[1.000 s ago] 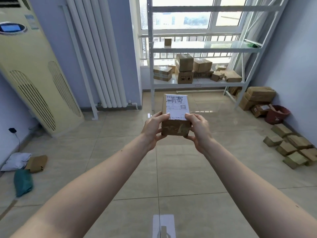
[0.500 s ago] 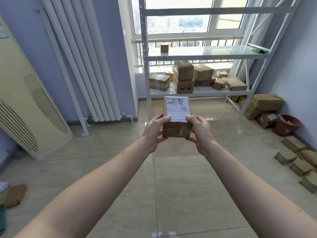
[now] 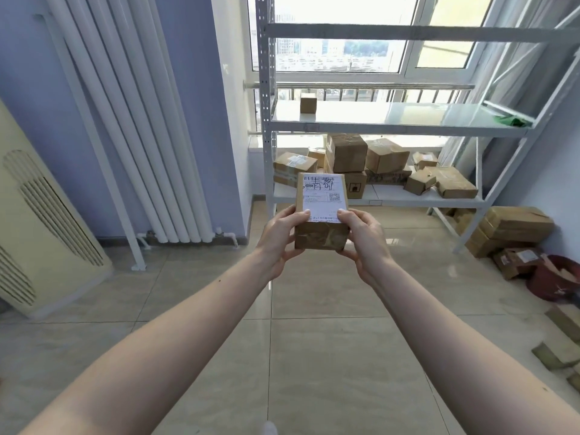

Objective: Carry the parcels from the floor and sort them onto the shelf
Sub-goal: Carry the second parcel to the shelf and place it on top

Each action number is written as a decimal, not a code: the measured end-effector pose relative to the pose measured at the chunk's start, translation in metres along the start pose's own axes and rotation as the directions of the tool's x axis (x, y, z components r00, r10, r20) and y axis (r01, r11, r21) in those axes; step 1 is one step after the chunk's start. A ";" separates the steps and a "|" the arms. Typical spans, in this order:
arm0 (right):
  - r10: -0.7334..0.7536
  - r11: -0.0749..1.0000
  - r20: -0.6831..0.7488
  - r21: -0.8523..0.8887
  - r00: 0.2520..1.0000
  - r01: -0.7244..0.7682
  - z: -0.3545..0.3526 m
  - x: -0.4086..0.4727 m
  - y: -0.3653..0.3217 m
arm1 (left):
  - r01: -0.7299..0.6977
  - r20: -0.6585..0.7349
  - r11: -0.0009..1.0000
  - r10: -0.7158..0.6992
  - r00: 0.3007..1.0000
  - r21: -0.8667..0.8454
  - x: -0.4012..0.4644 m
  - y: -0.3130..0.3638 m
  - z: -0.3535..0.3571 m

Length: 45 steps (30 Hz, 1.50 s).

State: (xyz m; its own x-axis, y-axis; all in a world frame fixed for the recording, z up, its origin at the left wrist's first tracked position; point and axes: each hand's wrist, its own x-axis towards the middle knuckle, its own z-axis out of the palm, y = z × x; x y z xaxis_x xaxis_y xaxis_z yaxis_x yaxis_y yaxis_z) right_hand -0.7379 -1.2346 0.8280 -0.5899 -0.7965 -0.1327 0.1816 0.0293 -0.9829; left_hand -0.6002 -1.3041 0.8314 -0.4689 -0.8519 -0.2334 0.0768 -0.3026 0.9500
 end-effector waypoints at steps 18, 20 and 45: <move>-0.104 0.994 -0.006 0.029 0.995 0.104 0.069 0.334 -0.083 | -0.124 0.157 0.990 0.114 0.981 0.061 0.337 0.128 0.007; -0.131 0.991 0.006 0.013 0.991 0.131 0.074 0.372 -0.092 | -0.155 0.177 0.986 0.143 0.974 0.054 0.372 0.141 0.011; -0.487 0.860 0.156 -0.086 0.859 0.503 0.133 0.773 -0.267 | -0.577 0.176 0.817 0.564 0.807 0.028 0.755 0.353 0.072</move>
State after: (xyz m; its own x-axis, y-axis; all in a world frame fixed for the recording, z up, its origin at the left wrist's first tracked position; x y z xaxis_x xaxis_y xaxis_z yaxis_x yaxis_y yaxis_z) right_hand -1.1374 -1.9385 1.0046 -0.4726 -0.7929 0.3846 -0.2081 -0.3237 -0.9230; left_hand -0.9903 -2.0239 1.0055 -0.4897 -0.7830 0.3836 0.3083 0.2560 0.9162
